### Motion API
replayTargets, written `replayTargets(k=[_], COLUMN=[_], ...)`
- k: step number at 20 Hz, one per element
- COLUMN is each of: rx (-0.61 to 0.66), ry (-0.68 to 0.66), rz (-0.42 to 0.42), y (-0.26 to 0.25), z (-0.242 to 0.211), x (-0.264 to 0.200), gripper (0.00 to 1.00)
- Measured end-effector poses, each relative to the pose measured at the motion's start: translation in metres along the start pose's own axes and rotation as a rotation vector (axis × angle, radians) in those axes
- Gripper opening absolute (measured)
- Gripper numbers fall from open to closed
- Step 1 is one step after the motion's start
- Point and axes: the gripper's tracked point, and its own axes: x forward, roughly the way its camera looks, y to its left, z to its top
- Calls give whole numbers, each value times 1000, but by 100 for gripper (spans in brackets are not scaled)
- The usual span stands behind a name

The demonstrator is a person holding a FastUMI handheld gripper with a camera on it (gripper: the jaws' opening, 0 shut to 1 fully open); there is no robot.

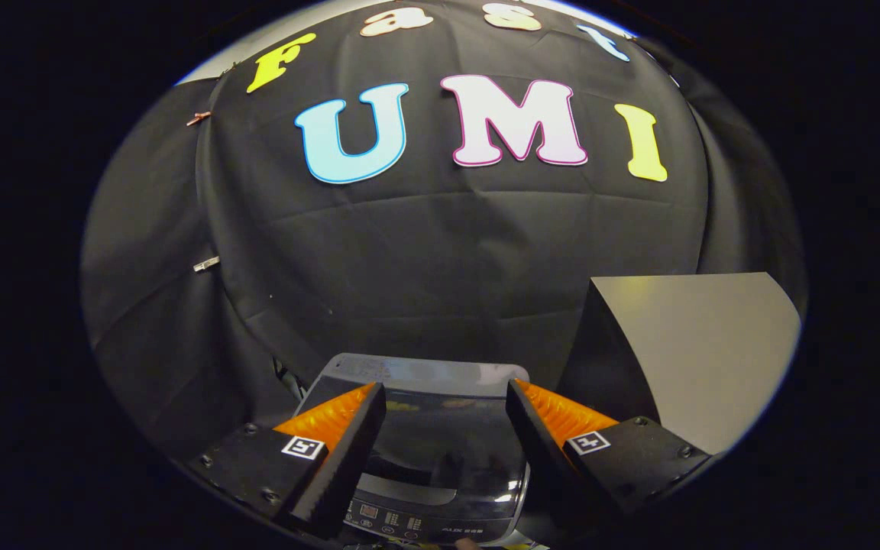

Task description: Put the clothes into the washing machine and then close the washing machine lid.

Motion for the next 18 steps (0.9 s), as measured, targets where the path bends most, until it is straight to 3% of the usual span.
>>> replayTargets(k=[8,18], rx=[-41,-88], ry=[-95,-323], rz=[61,89], y=[16,-1], z=[17,74], x=[-46,-150], gripper=[99,99])
